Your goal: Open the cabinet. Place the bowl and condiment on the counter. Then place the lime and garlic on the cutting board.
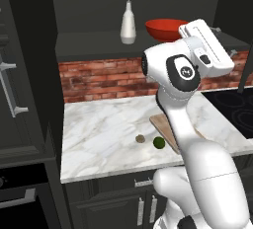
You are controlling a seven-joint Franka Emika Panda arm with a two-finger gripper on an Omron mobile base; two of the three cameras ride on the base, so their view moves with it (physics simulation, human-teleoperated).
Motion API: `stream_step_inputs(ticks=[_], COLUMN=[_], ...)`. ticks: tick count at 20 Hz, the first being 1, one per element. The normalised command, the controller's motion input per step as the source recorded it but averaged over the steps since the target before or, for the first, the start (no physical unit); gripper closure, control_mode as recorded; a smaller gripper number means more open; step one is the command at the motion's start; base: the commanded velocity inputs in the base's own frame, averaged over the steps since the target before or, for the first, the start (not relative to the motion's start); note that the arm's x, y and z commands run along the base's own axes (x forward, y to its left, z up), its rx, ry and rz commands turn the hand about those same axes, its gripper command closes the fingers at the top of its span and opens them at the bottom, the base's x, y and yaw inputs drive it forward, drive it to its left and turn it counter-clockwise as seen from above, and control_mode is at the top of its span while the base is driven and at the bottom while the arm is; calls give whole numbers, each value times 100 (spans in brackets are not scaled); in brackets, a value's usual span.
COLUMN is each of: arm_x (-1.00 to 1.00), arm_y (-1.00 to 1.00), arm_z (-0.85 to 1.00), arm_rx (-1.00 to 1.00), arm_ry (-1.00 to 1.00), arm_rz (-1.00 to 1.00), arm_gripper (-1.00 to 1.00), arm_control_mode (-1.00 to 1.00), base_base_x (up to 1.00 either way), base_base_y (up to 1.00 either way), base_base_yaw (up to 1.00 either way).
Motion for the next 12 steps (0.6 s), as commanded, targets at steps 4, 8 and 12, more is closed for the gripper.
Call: stream_step_inputs(ticks=[4, 8, 12], arm_x=[20, 7, 0], arm_y=[-14, -27, -42], arm_z=[-1, 0, 0], arm_rx=[0, 2, 5], arm_ry=[0, 0, 0], arm_rz=[-5, -4, -2], arm_gripper=[-100, -100, -100], arm_control_mode=[-100, -100, -100], base_base_x=[0, 0, 0], base_base_y=[0, 0, 0], base_base_yaw=[0, 0, 0])
